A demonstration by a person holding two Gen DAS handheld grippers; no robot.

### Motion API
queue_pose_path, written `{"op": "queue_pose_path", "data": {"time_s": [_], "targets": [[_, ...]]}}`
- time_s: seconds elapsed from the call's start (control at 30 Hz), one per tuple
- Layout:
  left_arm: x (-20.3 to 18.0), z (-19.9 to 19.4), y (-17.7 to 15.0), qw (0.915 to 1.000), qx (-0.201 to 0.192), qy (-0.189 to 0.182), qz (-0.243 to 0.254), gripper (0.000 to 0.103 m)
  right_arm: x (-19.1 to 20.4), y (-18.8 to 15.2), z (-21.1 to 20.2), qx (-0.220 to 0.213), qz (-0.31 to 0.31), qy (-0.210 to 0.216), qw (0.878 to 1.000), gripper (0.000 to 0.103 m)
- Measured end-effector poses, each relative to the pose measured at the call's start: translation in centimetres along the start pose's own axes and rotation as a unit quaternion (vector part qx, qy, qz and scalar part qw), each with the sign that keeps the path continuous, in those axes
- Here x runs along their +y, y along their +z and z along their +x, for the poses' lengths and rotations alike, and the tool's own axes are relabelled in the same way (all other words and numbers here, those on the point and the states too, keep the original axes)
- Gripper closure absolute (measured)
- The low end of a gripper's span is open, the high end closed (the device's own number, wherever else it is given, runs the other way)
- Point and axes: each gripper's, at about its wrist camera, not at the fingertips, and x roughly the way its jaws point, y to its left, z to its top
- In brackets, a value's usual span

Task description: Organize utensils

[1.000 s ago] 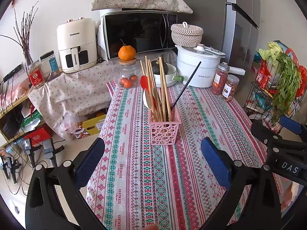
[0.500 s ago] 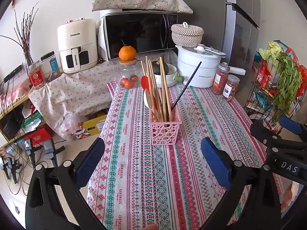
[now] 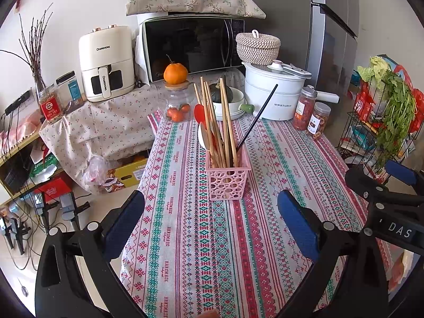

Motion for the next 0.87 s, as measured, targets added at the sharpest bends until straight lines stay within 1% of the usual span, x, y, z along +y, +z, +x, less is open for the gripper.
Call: {"op": "queue_pose_path", "data": {"time_s": [0.57,0.6,0.67,0.7,0.73,0.77,0.8,0.83,0.87], "targets": [[0.3,0.3,0.1,0.9999,0.008,0.009,-0.003,0.007,0.0,0.0,0.0,0.001,0.000,0.000,1.000,0.006],[0.3,0.3,0.1,1.0000,0.002,0.005,-0.004,0.007,0.0,0.0,0.0,0.000,0.000,0.000,1.000,0.006],[0.8,0.4,0.2,0.9990,-0.019,-0.036,-0.018,0.007,-0.2,-0.1,0.2,-0.001,0.005,-0.013,1.000,0.006],[1.6,1.1,-0.1,0.9975,-0.026,-0.054,-0.038,0.007,-0.5,-0.1,0.3,-0.003,0.012,-0.016,1.000,0.006],[2.2,2.6,-0.5,0.9958,-0.009,-0.067,-0.062,0.007,-0.9,-0.2,0.5,-0.002,0.021,-0.013,1.000,0.006],[2.8,5.1,-1.2,0.9918,0.043,-0.085,-0.085,0.007,-1.4,-0.2,0.7,0.001,0.032,-0.008,0.999,0.006],[3.4,8.1,-2.4,0.9790,0.121,-0.118,-0.115,0.007,-2.0,-0.2,1.0,0.004,0.044,-0.003,0.999,0.006],[4.1,10.7,-4.0,0.9579,0.187,-0.150,-0.159,0.007,-2.4,-0.2,1.2,0.005,0.051,0.001,0.999,0.006],[4.5,12.4,-5.2,0.9435,0.214,-0.167,-0.190,0.007,-2.7,-0.2,1.5,0.006,0.054,0.001,0.999,0.006]]}}
